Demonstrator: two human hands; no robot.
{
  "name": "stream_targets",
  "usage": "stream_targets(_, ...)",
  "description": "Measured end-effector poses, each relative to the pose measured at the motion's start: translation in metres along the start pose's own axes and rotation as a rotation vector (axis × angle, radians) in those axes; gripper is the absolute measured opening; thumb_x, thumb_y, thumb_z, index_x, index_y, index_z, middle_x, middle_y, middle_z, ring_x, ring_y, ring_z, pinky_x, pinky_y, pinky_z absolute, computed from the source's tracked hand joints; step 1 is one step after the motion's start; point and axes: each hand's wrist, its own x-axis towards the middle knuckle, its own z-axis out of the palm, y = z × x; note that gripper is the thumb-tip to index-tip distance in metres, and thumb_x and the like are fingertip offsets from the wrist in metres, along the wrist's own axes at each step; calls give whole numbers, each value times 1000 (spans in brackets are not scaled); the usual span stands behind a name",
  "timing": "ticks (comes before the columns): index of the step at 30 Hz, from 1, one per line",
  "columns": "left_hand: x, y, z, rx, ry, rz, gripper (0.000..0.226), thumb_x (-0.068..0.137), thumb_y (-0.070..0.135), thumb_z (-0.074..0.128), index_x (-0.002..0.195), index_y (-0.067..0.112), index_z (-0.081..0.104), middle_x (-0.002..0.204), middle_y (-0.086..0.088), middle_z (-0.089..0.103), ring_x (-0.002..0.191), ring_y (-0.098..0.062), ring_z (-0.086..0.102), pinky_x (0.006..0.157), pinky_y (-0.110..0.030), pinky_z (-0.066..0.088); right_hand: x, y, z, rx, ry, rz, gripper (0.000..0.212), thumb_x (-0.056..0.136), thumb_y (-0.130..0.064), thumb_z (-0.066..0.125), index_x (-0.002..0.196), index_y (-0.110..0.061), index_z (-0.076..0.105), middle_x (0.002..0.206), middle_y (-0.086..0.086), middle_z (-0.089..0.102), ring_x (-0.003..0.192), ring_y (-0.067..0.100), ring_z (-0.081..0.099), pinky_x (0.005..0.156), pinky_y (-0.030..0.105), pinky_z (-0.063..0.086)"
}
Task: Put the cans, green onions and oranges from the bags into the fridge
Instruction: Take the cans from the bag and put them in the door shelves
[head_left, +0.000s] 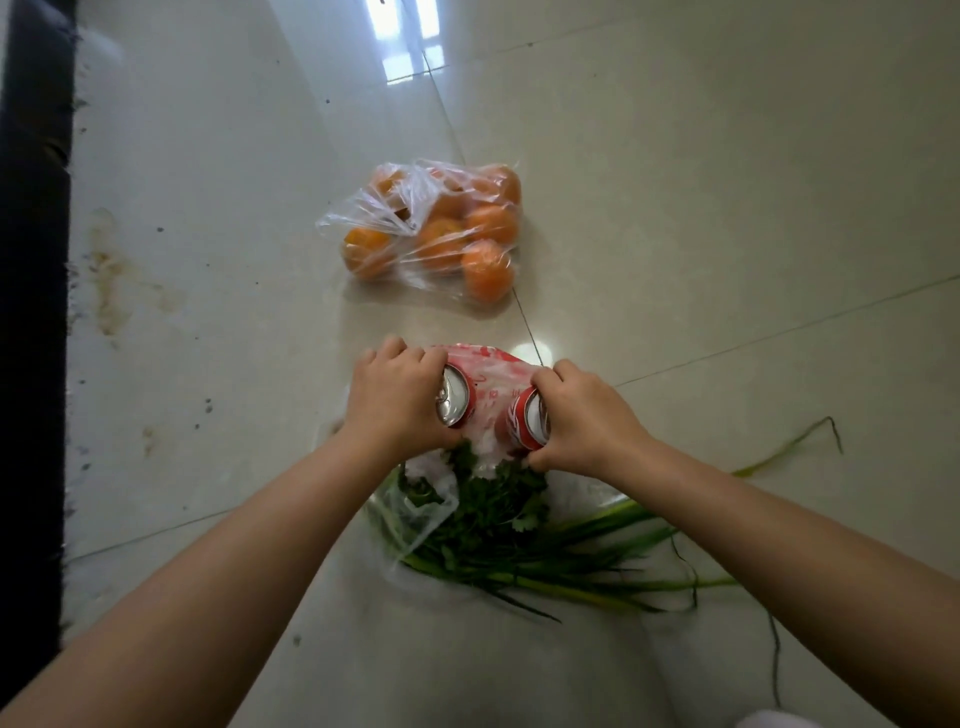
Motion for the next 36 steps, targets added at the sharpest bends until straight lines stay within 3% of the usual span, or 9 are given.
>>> stream_targets(7,-54,19,-122,-264,54,-64,73,67,39,77,128,14,47,121,-5,56,110,-24,52,84,-32,46,-63,-30,-106,216,175,75,71,64,-29,76,124,-10,44,119,7,46,109,24,47,85,28,43)
stream_targets(10,-79,29,-201,-363,101,-52,75,64,40,79,127,13,48,120,-5,56,110,-23,52,84,-33,47,-103,-47,-179,265,229,96,70,61,-27,78,122,-10,47,115,7,47,106,24,48,83,28,43)
stream_targets(15,-106,54,-367,-429,197,3,80,61,46,80,128,17,47,120,-2,58,110,-22,55,87,-32,45,-174,-68,-339,374,356,149,69,56,-28,80,117,-9,52,99,-3,39,94,15,46,76,16,36)
stream_targets(19,-114,85,-517,-475,250,92,71,61,46,79,119,18,48,113,0,59,103,-22,58,83,-27,43,-226,-77,-485,430,533,187,83,36,-55,60,109,-17,55,98,-6,43,86,7,43,65,0,31)
stream_targets(23,-115,120,-660,-533,285,222,69,63,37,79,120,16,46,113,-3,56,99,-24,57,79,-24,41,-267,-76,-625,427,691,177,68,50,-28,82,110,-13,56,98,-3,46,91,10,44,71,14,33)
stream_targets(26,-106,154,-751,-543,357,280,66,62,33,79,118,17,47,112,-3,56,96,-23,56,77,-24,40,-292,-62,-714,430,786,158,62,55,-15,83,111,-12,56,96,-4,47,92,12,46,72,17,36)
stream_targets(31,-72,228,-878,-539,503,319,71,63,31,79,124,15,46,115,-6,54,98,-21,52,86,-29,43,-317,-6,-844,410,895,105,64,56,-20,85,111,-13,52,98,-4,44,88,10,45,67,5,33)
stream_targets(36,-12,314,-982,-542,653,308,66,62,30,80,119,15,50,108,-5,56,95,-18,51,77,-27,42,-321,73,-972,364,987,0,63,55,-20,84,109,-14,54,100,-1,48,88,11,47,66,2,32)
